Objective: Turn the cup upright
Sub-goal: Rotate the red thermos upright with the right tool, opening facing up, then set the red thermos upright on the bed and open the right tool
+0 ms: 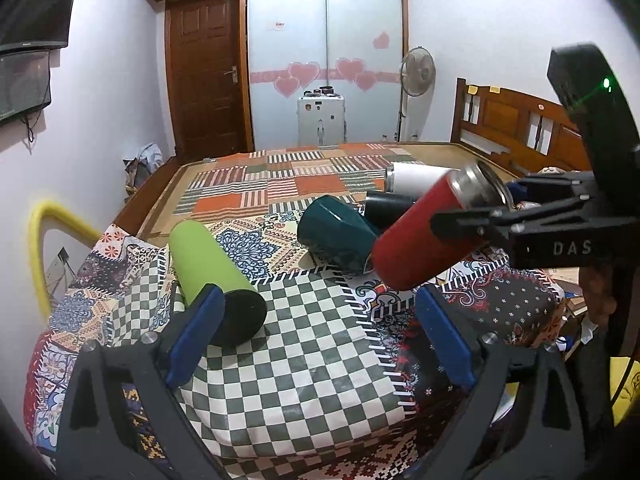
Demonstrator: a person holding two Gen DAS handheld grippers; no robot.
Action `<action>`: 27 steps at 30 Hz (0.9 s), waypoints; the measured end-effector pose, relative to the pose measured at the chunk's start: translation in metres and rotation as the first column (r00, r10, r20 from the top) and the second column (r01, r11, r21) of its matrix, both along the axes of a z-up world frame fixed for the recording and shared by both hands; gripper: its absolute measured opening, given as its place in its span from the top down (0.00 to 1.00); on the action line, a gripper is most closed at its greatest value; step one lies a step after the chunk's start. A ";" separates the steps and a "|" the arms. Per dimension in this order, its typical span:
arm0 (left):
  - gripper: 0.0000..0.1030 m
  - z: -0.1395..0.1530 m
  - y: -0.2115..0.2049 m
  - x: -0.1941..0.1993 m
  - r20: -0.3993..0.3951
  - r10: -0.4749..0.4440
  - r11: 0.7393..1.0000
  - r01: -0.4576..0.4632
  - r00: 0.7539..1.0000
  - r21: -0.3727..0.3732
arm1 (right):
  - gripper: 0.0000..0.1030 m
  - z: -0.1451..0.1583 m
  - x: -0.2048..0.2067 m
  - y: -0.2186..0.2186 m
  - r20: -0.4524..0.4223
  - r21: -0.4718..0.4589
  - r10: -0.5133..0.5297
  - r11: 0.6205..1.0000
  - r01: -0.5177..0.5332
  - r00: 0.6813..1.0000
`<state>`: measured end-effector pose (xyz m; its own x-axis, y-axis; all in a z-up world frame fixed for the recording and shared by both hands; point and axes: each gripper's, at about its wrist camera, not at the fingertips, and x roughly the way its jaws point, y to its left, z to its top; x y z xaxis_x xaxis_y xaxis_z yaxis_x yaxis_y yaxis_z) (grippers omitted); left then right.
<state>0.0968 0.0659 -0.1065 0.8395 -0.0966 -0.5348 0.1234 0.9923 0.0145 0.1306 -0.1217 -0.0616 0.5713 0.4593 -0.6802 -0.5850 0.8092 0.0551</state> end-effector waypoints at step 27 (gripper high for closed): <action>0.05 -0.028 -0.007 0.015 -0.073 -0.026 1.000 0.025 0.997 -0.008 | 0.43 -0.021 -0.008 0.004 0.050 -0.003 0.015 1.000 -0.014 0.999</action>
